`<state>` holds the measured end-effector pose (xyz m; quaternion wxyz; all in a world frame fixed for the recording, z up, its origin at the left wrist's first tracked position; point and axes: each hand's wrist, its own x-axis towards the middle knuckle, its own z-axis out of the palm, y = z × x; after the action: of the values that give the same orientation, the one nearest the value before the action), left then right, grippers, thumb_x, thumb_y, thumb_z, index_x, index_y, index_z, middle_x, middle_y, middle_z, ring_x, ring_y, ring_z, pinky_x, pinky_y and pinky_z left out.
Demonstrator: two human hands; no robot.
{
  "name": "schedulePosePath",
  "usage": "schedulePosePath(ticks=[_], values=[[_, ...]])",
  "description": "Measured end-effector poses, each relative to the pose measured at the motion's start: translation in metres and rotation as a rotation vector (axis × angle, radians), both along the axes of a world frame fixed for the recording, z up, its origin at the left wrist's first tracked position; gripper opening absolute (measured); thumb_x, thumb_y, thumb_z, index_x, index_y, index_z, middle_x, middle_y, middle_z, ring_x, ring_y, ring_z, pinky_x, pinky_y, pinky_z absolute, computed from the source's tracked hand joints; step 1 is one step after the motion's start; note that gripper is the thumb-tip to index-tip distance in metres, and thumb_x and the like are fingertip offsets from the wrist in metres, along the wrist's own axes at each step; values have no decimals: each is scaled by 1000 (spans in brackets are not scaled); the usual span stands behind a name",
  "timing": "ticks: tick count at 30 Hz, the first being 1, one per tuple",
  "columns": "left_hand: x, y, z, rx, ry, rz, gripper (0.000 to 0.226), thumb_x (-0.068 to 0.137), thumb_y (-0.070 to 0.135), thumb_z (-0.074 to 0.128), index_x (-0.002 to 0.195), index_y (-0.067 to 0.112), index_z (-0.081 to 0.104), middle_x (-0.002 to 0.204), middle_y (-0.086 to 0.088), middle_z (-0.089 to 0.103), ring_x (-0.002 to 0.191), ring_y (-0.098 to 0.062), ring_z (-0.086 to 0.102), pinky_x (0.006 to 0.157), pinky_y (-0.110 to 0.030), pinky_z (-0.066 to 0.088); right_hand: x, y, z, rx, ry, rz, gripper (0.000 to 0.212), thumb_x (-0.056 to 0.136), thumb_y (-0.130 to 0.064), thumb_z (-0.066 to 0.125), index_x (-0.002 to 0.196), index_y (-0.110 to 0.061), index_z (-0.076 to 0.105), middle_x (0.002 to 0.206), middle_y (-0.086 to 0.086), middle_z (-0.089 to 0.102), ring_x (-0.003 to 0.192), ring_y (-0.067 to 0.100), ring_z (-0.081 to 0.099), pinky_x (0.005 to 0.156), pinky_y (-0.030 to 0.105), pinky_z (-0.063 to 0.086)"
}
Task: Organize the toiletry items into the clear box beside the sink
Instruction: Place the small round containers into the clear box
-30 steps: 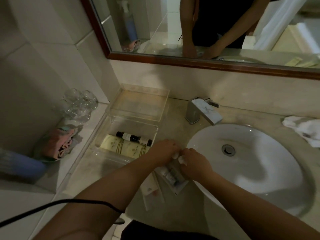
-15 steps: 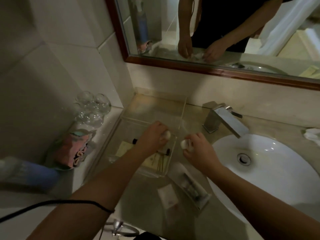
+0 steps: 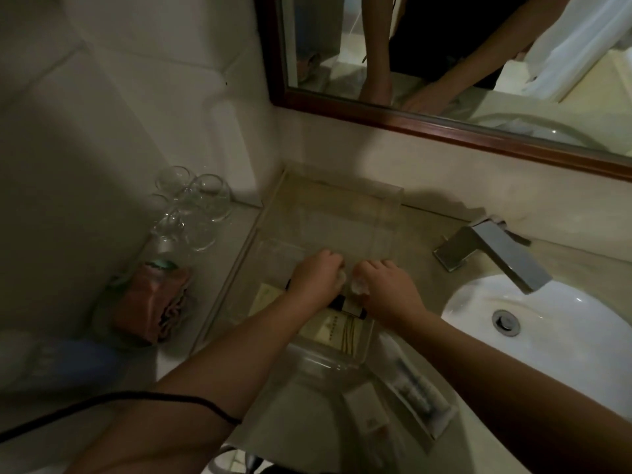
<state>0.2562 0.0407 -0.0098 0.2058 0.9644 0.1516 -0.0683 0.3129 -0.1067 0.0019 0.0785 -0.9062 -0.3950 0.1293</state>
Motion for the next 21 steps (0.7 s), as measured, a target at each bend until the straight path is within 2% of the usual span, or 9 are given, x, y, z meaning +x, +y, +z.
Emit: schedulePosePath(ticks=[3, 5, 9, 12, 18, 21], values=[[3, -3, -2, 6, 36, 15, 20, 84, 19, 59, 103, 14, 57, 109, -10, 53, 92, -31, 58, 69, -35, 45, 3, 4, -2, -40, -39, 81, 31, 82, -37, 64, 110, -24, 57, 113, 0, 64, 98, 24, 57, 79, 36, 45], [3, -5, -2, 8, 62, 11, 20, 85, 17, 60, 105, 13, 58, 110, -10, 51, 93, -30, 57, 72, -36, 46, 5, 6, -1, -70, -56, 145, 27, 82, -33, 62, 106, -22, 58, 109, 2, 64, 99, 27, 57, 79, 35, 42], [3, -5, -2, 14, 57, 9, 22, 86, 14, 58, 108, 11, 59, 111, -11, 50, 93, -30, 56, 76, -39, 51, 10, 6, -1, -92, -89, 231, 26, 82, -31, 61, 106, -19, 60, 107, 4, 65, 99, 29, 57, 79, 34, 41], [5, -5, 2, 5, 54, 13, 23, 87, 13, 55, 109, 10, 60, 111, -13, 53, 96, -32, 57, 76, -37, 48, 14, 3, -2, -108, -110, 265, 27, 85, -35, 59, 108, -21, 60, 108, 3, 61, 99, 27, 55, 79, 36, 41], [-2, 3, 2, -49, 9, 80, 21, 87, 13, 53, 105, 8, 63, 103, -13, 67, 92, -27, 61, 70, -29, 42, 16, -4, 2, -69, -60, 159, 27, 87, -35, 58, 112, -23, 59, 115, 2, 59, 105, 23, 55, 86, 35, 43], [-4, 4, 2, -27, 17, 119, 19, 85, 16, 58, 102, 11, 66, 98, -10, 69, 88, -24, 62, 69, -29, 45, 15, -8, 2, -35, -49, 104, 28, 85, -39, 62, 111, -27, 58, 113, -1, 64, 104, 21, 58, 83, 32, 40]])
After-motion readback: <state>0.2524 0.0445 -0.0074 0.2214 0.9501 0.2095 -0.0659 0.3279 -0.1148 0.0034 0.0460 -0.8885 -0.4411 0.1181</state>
